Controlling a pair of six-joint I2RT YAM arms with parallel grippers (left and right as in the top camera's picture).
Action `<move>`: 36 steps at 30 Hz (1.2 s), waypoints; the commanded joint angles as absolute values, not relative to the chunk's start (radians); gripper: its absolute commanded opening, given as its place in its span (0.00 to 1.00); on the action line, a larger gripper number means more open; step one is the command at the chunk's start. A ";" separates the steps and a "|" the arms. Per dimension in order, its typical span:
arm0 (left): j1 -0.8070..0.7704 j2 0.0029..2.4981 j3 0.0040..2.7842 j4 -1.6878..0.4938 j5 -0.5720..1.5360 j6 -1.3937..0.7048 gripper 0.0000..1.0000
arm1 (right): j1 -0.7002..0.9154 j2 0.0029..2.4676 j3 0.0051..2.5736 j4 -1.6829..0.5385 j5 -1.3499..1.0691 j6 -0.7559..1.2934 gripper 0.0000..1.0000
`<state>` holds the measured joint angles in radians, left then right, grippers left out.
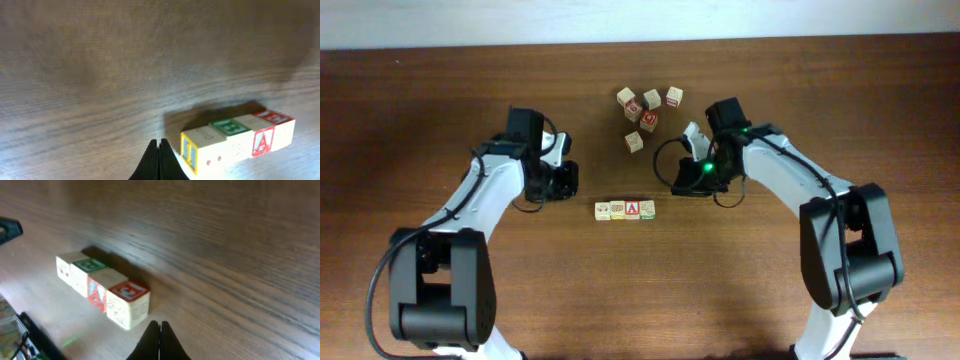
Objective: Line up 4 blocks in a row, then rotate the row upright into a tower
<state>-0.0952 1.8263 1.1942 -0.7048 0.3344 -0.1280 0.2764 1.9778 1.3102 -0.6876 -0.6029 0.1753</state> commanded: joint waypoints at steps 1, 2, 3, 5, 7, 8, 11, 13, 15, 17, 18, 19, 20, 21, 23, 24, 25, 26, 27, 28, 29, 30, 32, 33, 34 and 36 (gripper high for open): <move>-0.096 1.804 1.172 -0.707 0.353 -0.150 0.00 | 0.281 1.985 1.244 -0.612 -0.643 0.232 0.04; -0.098 1.804 1.156 -0.711 0.364 -0.153 0.00 | 0.282 1.985 1.231 -0.592 -0.643 0.245 0.04; -0.110 1.806 1.141 -0.703 0.363 -0.152 0.00 | 0.283 1.985 1.231 -0.590 -0.643 0.245 0.04; -0.144 1.807 1.119 -0.696 0.364 -0.153 0.00 | 0.296 1.985 1.231 -0.588 -0.641 0.245 0.04; -0.181 1.807 1.096 -0.682 0.364 -0.152 0.00 | 0.316 1.985 1.230 -0.578 -0.614 0.245 0.04; -0.198 1.807 1.096 -0.673 0.364 -0.152 0.00 | 0.323 1.985 1.230 -0.571 -0.613 0.245 0.04; -0.254 1.808 1.096 -0.663 0.344 -0.152 0.00 | 0.323 1.985 1.230 -0.571 -0.613 0.245 0.04; -0.254 1.808 1.096 -0.662 0.345 -0.152 0.00 | 0.323 1.985 1.230 -0.575 -0.613 0.245 0.04; -0.255 1.808 1.096 -0.654 0.345 -0.152 0.00 | 0.319 1.985 1.230 -0.602 -0.613 0.245 0.04; -0.255 1.808 1.096 -0.651 0.345 -0.152 0.00 | 0.299 1.985 1.230 -0.609 -0.613 0.275 0.04; -0.255 1.808 1.096 -0.651 0.345 -0.152 0.00 | 0.285 1.985 1.230 -0.617 -0.614 0.281 0.04; -0.255 1.808 1.096 -0.647 0.345 -0.152 0.00 | 0.278 1.985 1.228 -0.621 -0.614 0.284 0.04; -0.255 1.808 1.096 -0.644 0.345 -0.152 0.00 | 0.277 1.985 1.216 -0.621 -0.614 0.283 0.04; -0.256 1.808 1.096 -0.645 0.345 -0.152 0.00 | 0.277 1.985 1.201 -0.620 -0.618 0.282 0.04; -0.256 1.808 1.096 -0.647 0.345 -0.152 0.00 | 0.277 1.985 1.196 -0.621 -0.629 0.282 0.04; -0.256 1.808 1.096 -0.648 0.353 -0.152 0.00 | 0.279 1.985 1.193 -0.620 -0.636 0.282 0.04; -0.256 1.808 1.096 -0.648 0.353 -0.152 0.00 | 0.284 1.985 1.193 -0.621 -0.637 0.282 0.04; -0.255 1.808 1.096 -0.647 0.352 -0.152 0.00 | 0.292 1.985 1.193 -0.620 -0.636 0.283 0.04; -0.255 1.808 1.096 -0.647 0.352 -0.152 0.00 | 0.297 1.985 1.193 -0.620 -0.636 0.284 0.04; -0.255 1.808 1.096 -0.647 0.353 -0.152 0.00 | 0.302 1.985 1.193 -0.617 -0.636 0.298 0.04; -0.256 1.808 1.096 -0.647 0.353 -0.152 0.00 | 0.305 1.985 1.187 -0.604 -0.636 0.313 0.04; -0.255 1.808 1.096 -0.647 0.353 -0.152 0.00 | 0.309 1.985 1.180 -0.589 -0.637 0.321 0.04; -0.255 1.808 1.096 -0.647 0.352 -0.152 0.00 | 0.313 1.985 1.179 -0.586 -0.637 0.324 0.04; -0.255 1.808 1.096 -0.646 0.352 -0.152 0.00 | 0.321 1.985 1.179 -0.585 -0.644 0.324 0.04; -0.255 1.808 1.096 -0.646 0.352 -0.153 0.00 | 0.332 1.985 1.179 -0.578 -0.644 0.324 0.04; -0.255 1.808 1.096 -0.643 0.353 -0.153 0.00 | 0.341 1.985 1.179 -0.576 -0.644 0.331 0.04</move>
